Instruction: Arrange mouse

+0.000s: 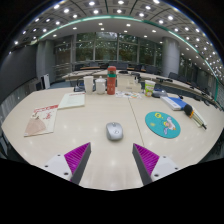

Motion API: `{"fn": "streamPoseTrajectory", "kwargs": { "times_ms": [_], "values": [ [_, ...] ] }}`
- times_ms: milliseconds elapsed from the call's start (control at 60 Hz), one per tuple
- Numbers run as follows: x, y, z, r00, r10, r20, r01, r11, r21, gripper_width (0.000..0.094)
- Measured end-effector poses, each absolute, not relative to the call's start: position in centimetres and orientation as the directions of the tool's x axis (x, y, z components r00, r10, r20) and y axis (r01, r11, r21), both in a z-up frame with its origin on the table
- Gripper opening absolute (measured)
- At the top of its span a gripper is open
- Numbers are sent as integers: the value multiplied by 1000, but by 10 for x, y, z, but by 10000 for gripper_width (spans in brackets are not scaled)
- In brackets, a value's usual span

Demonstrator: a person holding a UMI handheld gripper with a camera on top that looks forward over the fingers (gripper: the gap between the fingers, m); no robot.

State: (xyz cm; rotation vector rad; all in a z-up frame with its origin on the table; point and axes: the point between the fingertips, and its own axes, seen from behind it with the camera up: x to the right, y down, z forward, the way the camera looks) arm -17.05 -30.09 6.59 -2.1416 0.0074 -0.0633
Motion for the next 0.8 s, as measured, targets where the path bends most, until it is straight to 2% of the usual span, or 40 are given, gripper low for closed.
{"fn": "streamPoseTrajectory", "kwargs": {
  "times_ms": [250,350,383,433,683,750,800],
  "values": [
    [-153,-188,4,997,-52,64,21,-588,-808,812],
    [-149,-166,-11,996,-31,86,50,-607,-793,722],
    [-153,-158,-10,997,-18,75,50,-596,-802,667],
    [-156,-152,-12,998,1,69,56,-599,-799,511],
    [-164,-149,-9,998,49,45,66,-621,-781,390],
    [-165,-150,10,997,67,40,72,-605,-793,373],
    [-164,-147,41,997,74,31,67,-564,-823,373]
  ]
}}
